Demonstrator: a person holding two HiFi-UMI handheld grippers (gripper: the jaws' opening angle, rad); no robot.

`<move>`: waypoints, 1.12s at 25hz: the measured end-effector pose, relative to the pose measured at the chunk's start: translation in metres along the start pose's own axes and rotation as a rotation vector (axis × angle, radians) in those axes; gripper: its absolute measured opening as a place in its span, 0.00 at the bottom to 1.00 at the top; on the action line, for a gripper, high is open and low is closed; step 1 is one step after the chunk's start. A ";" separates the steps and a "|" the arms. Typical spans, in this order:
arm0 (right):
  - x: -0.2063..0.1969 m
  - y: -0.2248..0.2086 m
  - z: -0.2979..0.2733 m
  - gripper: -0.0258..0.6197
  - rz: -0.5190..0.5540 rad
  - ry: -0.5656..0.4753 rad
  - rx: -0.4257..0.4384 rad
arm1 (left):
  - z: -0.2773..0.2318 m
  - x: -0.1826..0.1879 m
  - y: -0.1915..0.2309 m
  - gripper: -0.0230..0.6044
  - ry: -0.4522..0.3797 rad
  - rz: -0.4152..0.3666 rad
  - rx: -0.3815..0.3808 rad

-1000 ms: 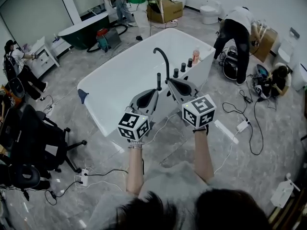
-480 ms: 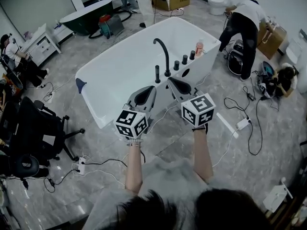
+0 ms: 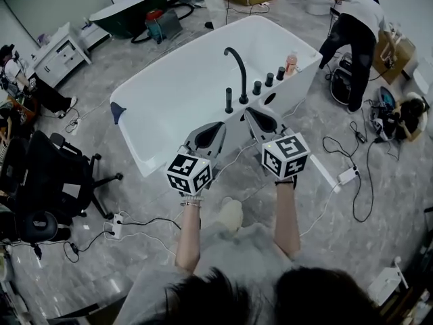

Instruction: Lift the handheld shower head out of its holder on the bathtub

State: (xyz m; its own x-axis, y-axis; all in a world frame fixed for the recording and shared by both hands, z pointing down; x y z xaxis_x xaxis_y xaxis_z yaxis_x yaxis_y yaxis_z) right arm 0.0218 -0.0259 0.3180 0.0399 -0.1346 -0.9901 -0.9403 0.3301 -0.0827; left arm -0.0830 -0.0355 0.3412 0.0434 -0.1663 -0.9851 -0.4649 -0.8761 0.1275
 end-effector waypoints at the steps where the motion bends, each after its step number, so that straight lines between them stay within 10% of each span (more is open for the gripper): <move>1: 0.000 -0.003 -0.005 0.04 -0.002 -0.001 0.002 | -0.003 -0.001 0.004 0.04 0.001 0.003 -0.003; 28: -0.010 -0.060 -0.132 0.04 -0.002 0.061 0.044 | -0.087 0.004 0.122 0.04 0.023 0.046 0.005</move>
State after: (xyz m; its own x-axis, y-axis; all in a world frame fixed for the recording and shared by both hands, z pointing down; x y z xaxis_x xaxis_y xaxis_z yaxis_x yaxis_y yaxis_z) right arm 0.0331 -0.1679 0.3479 0.0202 -0.1915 -0.9813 -0.9242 0.3707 -0.0914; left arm -0.0630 -0.1822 0.3629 0.0420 -0.2169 -0.9753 -0.4716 -0.8649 0.1720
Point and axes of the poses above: the fingertips, and each gripper's own axes: z backward along the fingers, y to its left, x out of its top, the point moved 3 cm from there along z, backward along the fingers, and after that the axes turned 3 degrees about y, right-handed, at the moved point
